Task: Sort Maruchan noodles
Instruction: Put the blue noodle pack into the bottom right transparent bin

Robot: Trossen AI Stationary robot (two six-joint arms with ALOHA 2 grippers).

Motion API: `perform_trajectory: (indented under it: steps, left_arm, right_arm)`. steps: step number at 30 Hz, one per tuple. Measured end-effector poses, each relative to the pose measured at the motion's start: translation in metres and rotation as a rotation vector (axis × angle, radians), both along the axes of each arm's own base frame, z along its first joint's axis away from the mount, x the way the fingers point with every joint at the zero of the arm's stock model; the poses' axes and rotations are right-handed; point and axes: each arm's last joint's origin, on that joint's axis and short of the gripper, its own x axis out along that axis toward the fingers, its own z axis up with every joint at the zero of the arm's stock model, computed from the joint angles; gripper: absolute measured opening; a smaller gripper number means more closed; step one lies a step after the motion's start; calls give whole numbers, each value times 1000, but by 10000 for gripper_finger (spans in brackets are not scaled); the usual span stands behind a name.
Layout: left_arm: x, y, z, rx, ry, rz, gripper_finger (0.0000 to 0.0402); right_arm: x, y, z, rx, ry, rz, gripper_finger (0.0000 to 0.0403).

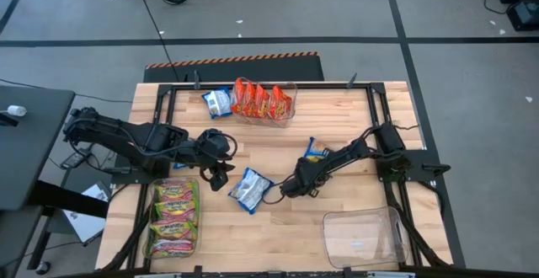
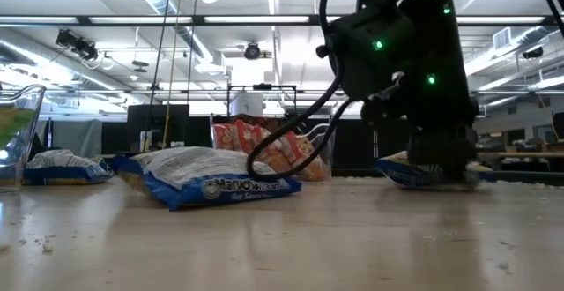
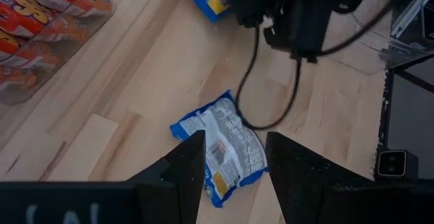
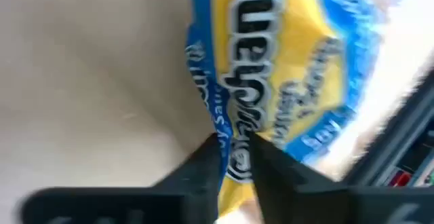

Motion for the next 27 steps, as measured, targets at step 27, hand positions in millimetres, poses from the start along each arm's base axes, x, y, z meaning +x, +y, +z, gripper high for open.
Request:
perform_trajectory:
  steps: [27]
  left_arm:
    - [11,1,13,2,-197,132,160]
  right_arm:
    - [-149,30,229,596,-825,-263,2]
